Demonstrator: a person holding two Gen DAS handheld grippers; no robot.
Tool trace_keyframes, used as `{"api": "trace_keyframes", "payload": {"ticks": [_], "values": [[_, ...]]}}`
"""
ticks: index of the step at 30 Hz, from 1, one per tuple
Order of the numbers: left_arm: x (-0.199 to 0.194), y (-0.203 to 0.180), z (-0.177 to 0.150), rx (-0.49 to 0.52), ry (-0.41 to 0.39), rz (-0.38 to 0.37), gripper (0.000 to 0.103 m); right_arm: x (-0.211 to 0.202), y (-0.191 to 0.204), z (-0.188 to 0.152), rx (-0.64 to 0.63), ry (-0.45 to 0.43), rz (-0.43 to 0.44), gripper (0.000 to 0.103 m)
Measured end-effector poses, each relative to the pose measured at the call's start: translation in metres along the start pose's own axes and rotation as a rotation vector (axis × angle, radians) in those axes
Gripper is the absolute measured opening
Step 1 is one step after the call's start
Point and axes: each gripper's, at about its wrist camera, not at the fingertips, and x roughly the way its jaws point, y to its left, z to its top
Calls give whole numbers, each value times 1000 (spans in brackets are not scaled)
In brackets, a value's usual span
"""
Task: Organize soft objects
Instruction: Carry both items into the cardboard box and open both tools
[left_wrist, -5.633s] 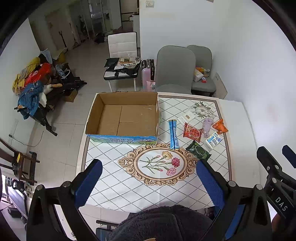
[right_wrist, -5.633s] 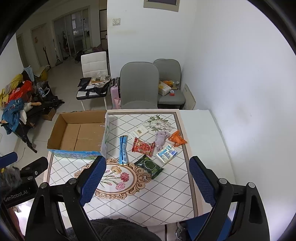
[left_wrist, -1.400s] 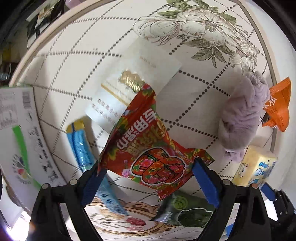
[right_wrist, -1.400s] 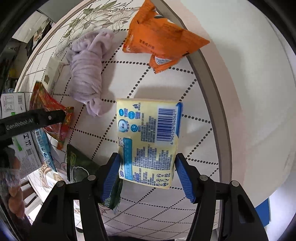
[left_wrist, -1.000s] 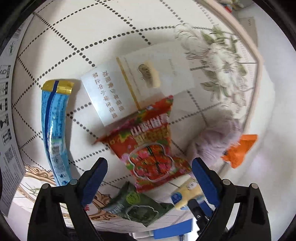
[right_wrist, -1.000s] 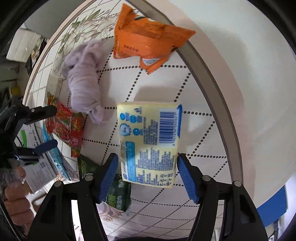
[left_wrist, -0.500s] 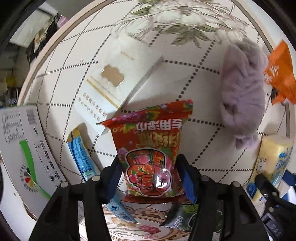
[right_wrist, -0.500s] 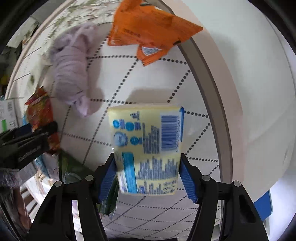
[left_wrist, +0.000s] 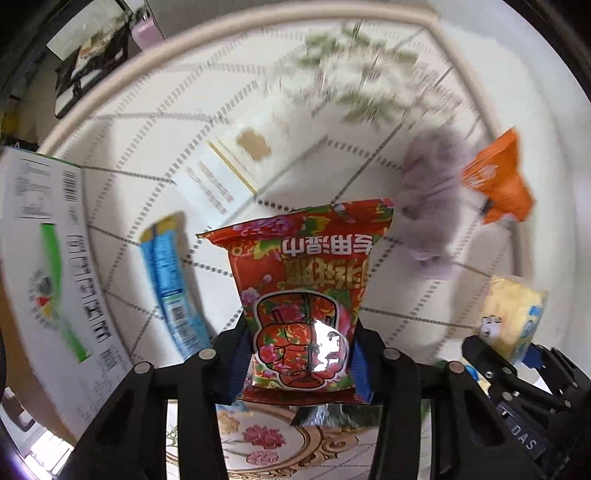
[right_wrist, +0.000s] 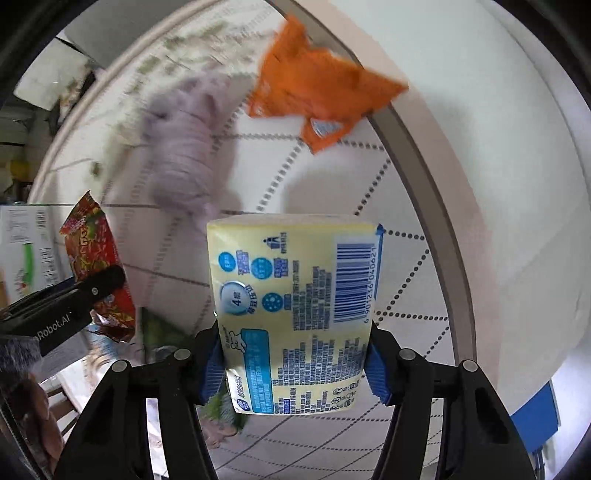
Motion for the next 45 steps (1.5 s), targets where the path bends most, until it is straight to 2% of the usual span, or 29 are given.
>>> {"api": "trace_keyframes", "payload": {"ticks": [5,7,8,10,14,18,19,22,26,32,34,38,45], "values": [[-66,23,-26,-2,-130,-48,42,-42,23,4,-67,-40,88,64],[-104,13,-25,-4,-171,-44,42,-59,35,-2,-103,-47,132,64],[-119,27,-35,-14,-195,-38,42,-67,48,-6,-131,-50,159,64],[-128,13,-33,-31,-219,-31,42,-77,73,-18,-168,-53,194,64],[-170,69,-64,-121,-250,-32,42,-102,145,-38,-258,-61,262,64],[-182,124,-67,-187,-253,-46,42,-120,219,-47,-351,-83,291,64],[-183,140,-66,-205,-252,-50,42,-129,229,-57,-371,-86,289,64],[-180,194,-56,-263,-238,-80,42,-122,292,-49,-409,-83,278,64],[-158,260,-32,-328,-193,-146,42,-100,362,-41,-423,-34,259,64],[-105,330,3,-352,-93,-248,42,-47,420,-11,-400,2,198,64],[-93,342,12,-339,-72,-261,42,-36,433,-7,-410,6,180,64],[-75,357,31,-322,-26,-305,42,-13,460,1,-480,-3,90,65],[-54,355,44,-283,15,-295,44,27,474,15,-499,40,24,66]]}}
